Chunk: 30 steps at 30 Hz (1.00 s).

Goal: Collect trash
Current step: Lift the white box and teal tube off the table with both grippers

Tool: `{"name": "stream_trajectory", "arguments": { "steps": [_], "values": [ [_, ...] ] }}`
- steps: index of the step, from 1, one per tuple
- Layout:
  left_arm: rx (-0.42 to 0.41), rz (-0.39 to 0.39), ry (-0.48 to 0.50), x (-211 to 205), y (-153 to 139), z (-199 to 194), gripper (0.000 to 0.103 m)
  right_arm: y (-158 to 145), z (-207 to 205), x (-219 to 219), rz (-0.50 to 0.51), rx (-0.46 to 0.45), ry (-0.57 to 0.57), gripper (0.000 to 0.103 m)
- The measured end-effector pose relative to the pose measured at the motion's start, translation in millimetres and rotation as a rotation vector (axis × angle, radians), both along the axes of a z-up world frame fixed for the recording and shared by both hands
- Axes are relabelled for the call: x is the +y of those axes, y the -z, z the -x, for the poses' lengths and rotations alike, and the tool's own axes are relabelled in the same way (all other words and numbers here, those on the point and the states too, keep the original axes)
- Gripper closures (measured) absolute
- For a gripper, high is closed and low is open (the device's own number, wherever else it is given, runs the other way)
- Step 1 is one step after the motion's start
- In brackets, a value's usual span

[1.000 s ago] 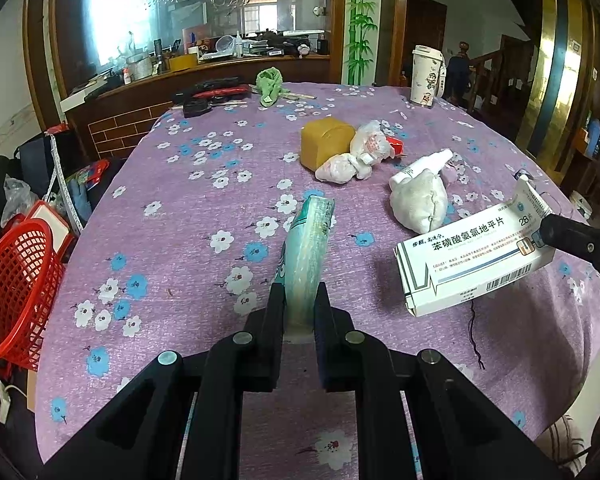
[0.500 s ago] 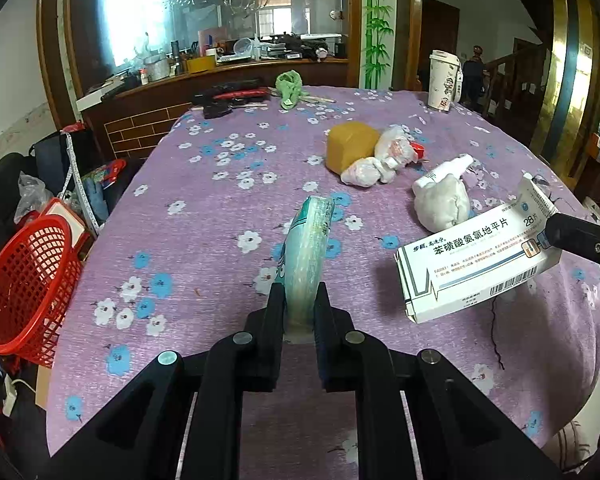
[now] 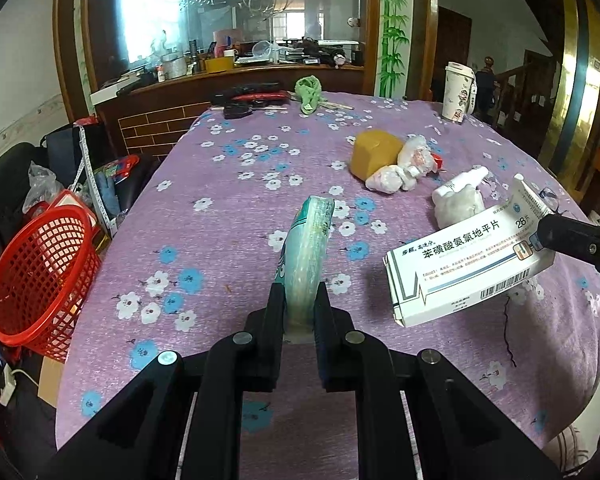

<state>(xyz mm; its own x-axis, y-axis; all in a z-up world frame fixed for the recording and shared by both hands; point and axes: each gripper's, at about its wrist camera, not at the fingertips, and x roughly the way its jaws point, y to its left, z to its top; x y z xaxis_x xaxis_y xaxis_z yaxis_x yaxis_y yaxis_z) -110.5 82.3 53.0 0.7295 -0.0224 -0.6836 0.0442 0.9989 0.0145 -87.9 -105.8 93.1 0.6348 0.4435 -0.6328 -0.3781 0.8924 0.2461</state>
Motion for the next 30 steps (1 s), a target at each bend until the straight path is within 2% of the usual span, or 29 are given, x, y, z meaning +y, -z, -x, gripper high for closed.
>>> {"name": "stream_trajectory", "arguments": {
  "steps": [10,30],
  "values": [
    [-0.035,-0.025,-0.050,17,-3,6,0.090,-3,-3,22,0.020,-0.002,-0.032,0.097],
    [-0.071,0.005,-0.108,52,-11,14,0.090,-22,-8,66,0.066,-0.044,-0.095,0.097]
  ]
}}
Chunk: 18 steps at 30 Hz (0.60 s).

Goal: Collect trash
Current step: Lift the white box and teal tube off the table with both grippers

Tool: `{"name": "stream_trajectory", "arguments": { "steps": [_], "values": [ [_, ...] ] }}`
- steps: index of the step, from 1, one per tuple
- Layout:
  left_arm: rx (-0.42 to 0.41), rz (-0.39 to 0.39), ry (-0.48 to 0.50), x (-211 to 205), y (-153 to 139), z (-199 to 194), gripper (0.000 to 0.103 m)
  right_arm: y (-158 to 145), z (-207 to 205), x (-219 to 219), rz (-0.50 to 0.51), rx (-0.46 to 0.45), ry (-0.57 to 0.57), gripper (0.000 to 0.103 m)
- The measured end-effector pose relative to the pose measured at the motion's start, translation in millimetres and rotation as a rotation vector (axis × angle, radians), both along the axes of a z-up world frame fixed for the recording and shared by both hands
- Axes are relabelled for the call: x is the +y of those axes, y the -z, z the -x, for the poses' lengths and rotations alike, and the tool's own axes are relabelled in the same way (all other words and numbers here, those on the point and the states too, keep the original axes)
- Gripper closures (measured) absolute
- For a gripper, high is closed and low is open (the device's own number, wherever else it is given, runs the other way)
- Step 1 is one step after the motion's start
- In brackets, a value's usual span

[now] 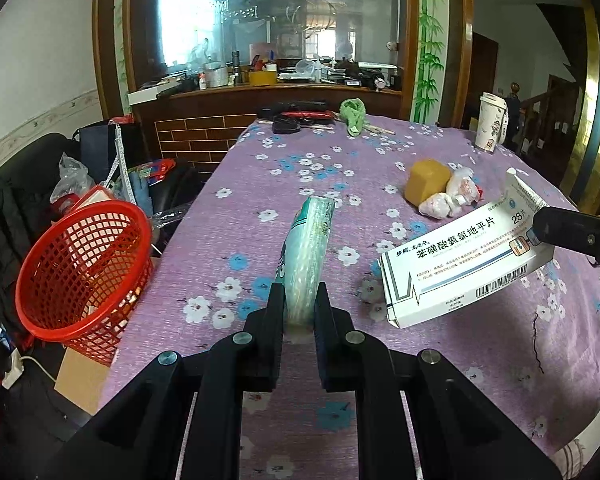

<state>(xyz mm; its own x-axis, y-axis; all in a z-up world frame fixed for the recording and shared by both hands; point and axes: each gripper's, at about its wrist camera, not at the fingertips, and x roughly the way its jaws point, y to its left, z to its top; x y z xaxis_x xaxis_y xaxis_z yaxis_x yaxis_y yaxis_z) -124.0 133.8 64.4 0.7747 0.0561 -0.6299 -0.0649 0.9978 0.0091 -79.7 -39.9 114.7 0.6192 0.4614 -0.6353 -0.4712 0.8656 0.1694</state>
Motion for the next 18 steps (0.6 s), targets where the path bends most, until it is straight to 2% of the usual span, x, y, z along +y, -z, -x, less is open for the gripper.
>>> {"name": "stream_trajectory", "arguments": {
  "steps": [18],
  "values": [
    [-0.045,0.015,-0.106,53,-17,4,0.090,-21,-9,56,0.029,-0.045,-0.087,0.097]
  ]
}}
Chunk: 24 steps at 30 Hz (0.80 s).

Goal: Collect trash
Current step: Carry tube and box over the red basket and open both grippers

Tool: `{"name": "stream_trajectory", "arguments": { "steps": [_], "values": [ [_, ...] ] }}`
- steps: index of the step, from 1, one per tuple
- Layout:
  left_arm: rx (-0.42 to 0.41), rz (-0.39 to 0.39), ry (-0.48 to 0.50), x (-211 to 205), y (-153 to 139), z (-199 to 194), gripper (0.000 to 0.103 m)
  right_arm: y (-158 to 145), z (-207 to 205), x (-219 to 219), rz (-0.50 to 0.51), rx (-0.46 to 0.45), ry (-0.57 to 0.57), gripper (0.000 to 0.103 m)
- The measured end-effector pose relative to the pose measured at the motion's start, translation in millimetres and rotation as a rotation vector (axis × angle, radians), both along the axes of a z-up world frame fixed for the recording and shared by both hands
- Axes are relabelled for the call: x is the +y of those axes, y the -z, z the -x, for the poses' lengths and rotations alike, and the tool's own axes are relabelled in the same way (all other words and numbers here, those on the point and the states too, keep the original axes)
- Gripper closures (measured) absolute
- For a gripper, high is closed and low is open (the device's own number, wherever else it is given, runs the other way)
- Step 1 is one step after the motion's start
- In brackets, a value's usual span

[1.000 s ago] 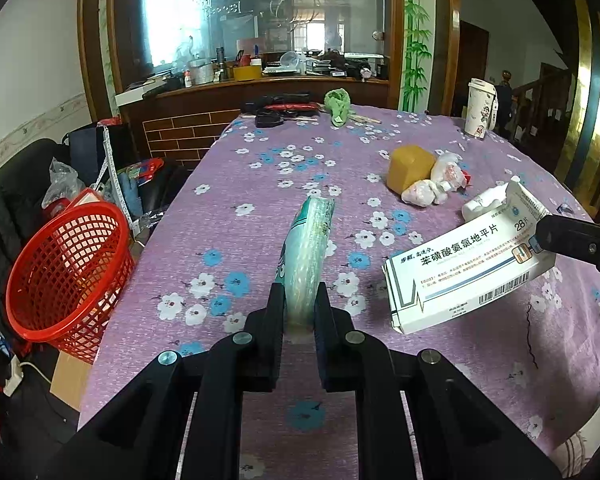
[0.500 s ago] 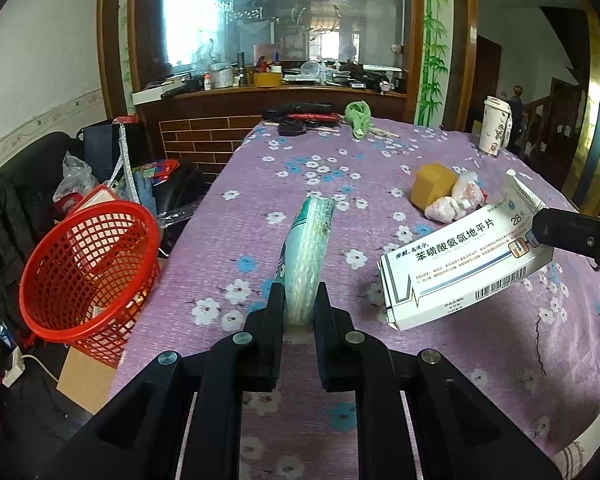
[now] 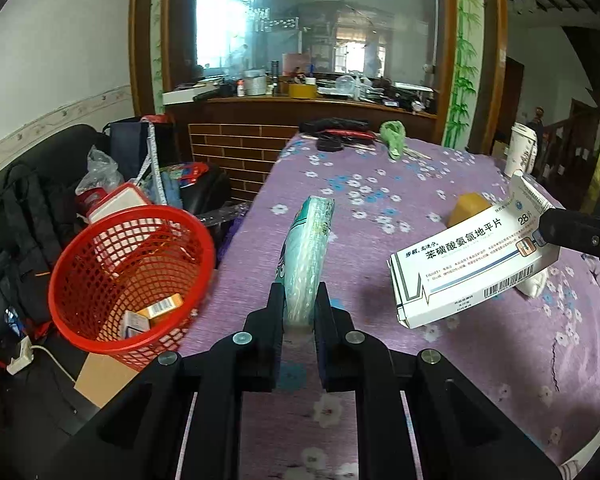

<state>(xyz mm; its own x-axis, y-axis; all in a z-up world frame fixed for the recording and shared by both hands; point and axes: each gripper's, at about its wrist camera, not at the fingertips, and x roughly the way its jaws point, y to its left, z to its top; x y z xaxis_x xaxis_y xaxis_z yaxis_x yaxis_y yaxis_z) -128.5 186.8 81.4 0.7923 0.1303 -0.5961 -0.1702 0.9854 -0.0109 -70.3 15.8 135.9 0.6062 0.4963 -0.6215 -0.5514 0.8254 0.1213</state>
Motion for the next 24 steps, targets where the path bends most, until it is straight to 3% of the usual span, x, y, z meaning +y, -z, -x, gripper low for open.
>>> {"name": "stream_trajectory", "arguments": {
  "steps": [16,24],
  "values": [
    [-0.008,0.050,-0.154,85,-8,1,0.090,-14,-30,75,-0.027,0.024,-0.100,0.097],
    [0.003,0.070,-0.231,129,-9,0,0.090,-31,-36,119,-0.029,-0.005,-0.155,0.097]
  ]
}}
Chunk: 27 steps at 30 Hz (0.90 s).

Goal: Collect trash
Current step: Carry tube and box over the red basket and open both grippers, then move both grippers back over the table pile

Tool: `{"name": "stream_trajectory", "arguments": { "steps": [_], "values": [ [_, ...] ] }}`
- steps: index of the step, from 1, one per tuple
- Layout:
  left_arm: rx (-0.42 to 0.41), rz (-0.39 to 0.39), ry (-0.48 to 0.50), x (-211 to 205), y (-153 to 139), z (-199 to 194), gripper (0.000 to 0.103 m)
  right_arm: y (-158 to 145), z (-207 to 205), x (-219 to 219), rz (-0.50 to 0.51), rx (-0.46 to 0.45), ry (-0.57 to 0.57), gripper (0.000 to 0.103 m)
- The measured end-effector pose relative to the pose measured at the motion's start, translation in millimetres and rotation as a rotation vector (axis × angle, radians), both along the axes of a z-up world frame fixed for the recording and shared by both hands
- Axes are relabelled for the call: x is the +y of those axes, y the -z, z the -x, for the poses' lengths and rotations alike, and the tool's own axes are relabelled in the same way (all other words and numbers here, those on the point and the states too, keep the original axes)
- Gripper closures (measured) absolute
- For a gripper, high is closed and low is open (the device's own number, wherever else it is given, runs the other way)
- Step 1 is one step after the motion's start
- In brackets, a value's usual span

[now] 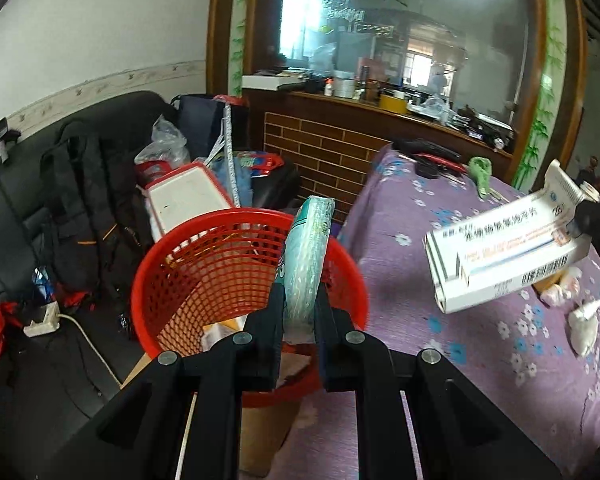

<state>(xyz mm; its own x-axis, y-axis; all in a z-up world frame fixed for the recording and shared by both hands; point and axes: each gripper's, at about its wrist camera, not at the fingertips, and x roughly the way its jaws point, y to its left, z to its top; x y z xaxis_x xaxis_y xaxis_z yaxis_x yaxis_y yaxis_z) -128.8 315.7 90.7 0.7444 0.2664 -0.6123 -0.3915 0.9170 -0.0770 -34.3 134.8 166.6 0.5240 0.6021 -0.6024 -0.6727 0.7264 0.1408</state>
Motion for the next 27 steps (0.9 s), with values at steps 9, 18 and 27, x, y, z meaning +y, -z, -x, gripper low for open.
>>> {"name": "stream_trajectory", "arguments": {
  "steps": [9,18,27],
  "values": [
    [-0.003,0.028,-0.068,34,3,0,0.090,-1,-6,48,0.030,-0.036,-0.040,0.097],
    [-0.006,0.057,-0.110,56,11,-8,0.086,20,-22,89,0.014,0.001,-0.062,0.094],
    [-0.040,0.053,-0.125,52,11,2,0.036,36,-33,53,-0.012,0.090,-0.006,0.077]
  ]
}}
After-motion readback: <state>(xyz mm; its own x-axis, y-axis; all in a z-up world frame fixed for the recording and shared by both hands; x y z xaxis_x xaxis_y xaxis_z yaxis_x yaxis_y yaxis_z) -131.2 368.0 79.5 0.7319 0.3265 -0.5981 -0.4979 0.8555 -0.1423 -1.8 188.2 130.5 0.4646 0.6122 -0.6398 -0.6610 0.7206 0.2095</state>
